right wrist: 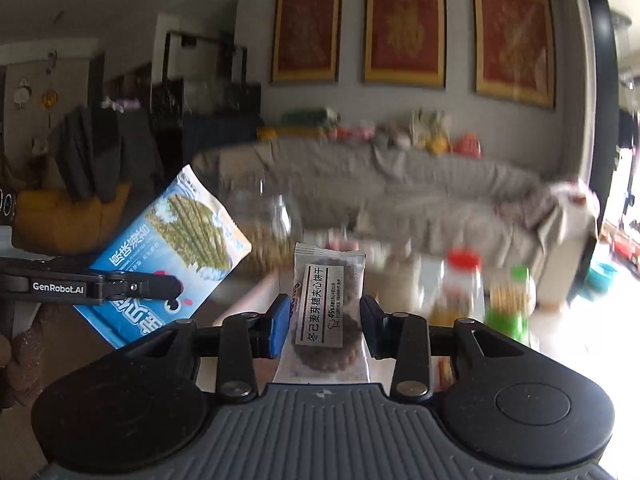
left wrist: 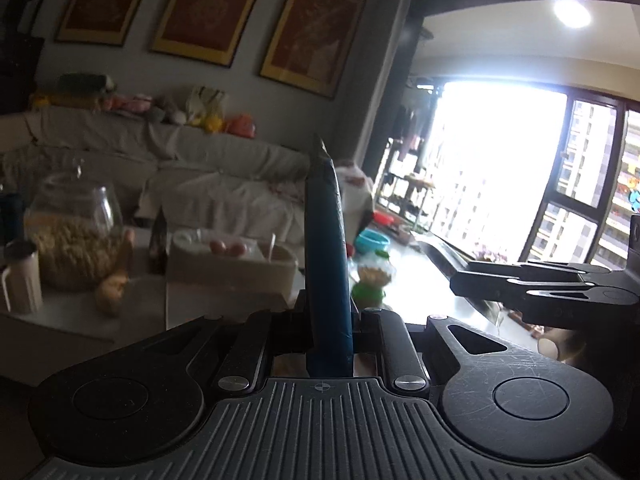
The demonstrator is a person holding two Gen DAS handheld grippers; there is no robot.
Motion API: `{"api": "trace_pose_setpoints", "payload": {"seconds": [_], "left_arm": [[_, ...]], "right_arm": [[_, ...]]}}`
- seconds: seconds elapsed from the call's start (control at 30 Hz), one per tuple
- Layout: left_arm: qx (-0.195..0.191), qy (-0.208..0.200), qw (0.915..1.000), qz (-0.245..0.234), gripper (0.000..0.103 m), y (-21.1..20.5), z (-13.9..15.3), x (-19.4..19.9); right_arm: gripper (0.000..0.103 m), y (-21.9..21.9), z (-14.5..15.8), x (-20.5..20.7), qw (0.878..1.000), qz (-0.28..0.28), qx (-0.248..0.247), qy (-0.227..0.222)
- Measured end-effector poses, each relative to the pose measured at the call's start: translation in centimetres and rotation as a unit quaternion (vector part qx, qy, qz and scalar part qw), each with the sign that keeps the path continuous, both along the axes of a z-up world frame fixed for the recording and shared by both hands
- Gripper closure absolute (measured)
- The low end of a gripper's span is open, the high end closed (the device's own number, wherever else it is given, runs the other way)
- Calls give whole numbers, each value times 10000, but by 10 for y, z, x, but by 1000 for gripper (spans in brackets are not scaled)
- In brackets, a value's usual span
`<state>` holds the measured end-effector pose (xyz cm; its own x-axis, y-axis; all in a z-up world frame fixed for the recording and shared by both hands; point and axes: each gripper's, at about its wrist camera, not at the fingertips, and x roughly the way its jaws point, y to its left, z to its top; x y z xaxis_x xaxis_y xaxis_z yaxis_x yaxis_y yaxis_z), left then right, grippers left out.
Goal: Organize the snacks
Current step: 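Carry blue bag and clear packet into the pink box and open both tools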
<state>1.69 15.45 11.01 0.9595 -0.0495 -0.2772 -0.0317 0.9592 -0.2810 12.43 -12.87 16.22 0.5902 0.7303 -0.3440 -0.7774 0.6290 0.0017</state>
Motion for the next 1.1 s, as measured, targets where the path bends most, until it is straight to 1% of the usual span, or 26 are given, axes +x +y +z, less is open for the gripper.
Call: {"api": "trace_pose_setpoints", "payload": {"seconds": [0.07, 0.1, 0.17, 0.23, 0.33, 0.4, 0.43, 0.47, 0.53, 0.6, 0.67, 0.7, 0.73, 0.8, 0.87, 0.9, 0.93, 1.0, 1.1], "left_arm": [[-119, -2, 9999, 51, 85, 15, 8, 23], [-187, 61, 9998, 82, 85, 22, 7, 37], [-355, 238, 9990, 133, 86, 36, 0, 62], [-569, 433, 9973, 140, 85, 52, -13, 82], [-952, 667, 9932, 29, 85, 71, -38, 106], [-1226, 780, 9893, -150, 85, 83, -59, 124], [-1346, 899, 9866, -223, 85, 89, -71, 136], [-1448, 1107, 9829, -248, 84, 95, -86, 147], [-1454, 1406, 9792, -134, 83, 105, -111, 162], [-1541, 1437, 9776, 6, 82, 118, -126, 165], [-1832, 1184, 9759, 84, 81, 134, -133, 155], [-1861, 1068, 9766, 158, 81, 139, -133, 148], [-1807, 973, 9784, 260, 81, 141, -131, 140], [-1580, 876, 9825, 448, 81, 141, -126, 128], [-1399, 920, 9844, 540, 81, 136, -122, 121], [-1349, 953, 9848, 533, 81, 134, -121, 118], [-1311, 970, 9853, 515, 81, 131, -120, 115], [-1212, 976, 9866, 486, 81, 124, -118, 109], [-1050, 983, 9889, 364, 81, 102, -114, 99]], "right_arm": [[66, 16, 12, 18, 9999, -32, 111, 58], [65, 25, 16, 28, 9998, -86, 133, 119], [65, 42, 16, 47, 9994, -205, 72, 255], [65, 60, 11, 65, 9989, -267, -38, 387], [65, 86, -2, 88, 9977, -287, -242, 570], [65, 103, -14, 102, 9968, -307, -379, 629], [65, 112, -20, 109, 9963, -324, -446, 663], [65, 121, -26, 116, 9956, -338, -505, 719], [65, 137, -41, 130, 9932, -396, -631, 899], [65, 150, -57, 139, 9900, -442, -759, 1102], [65, 161, -73, 146, 9869, -452, -904, 1254], [65, 167, -82, 150, 9854, -451, -989, 1310], [65, 172, -90, 154, 9837, -455, -1064, 1374], [65, 183, -106, 164, 9792, -484, -1173, 1582], [65, 191, -121, 171, 9739, -476, -1201, 1866], [62, 195, -127, 176, 9709, -430, -1210, 2019], [62, 197, -132, 179, 9684, -392, -1218, 2141], [58, 196, -137, 181, 9670, -389, -1232, 2194], [51, 182, -135, 179, 9716, -387, -1183, 2011]]}}
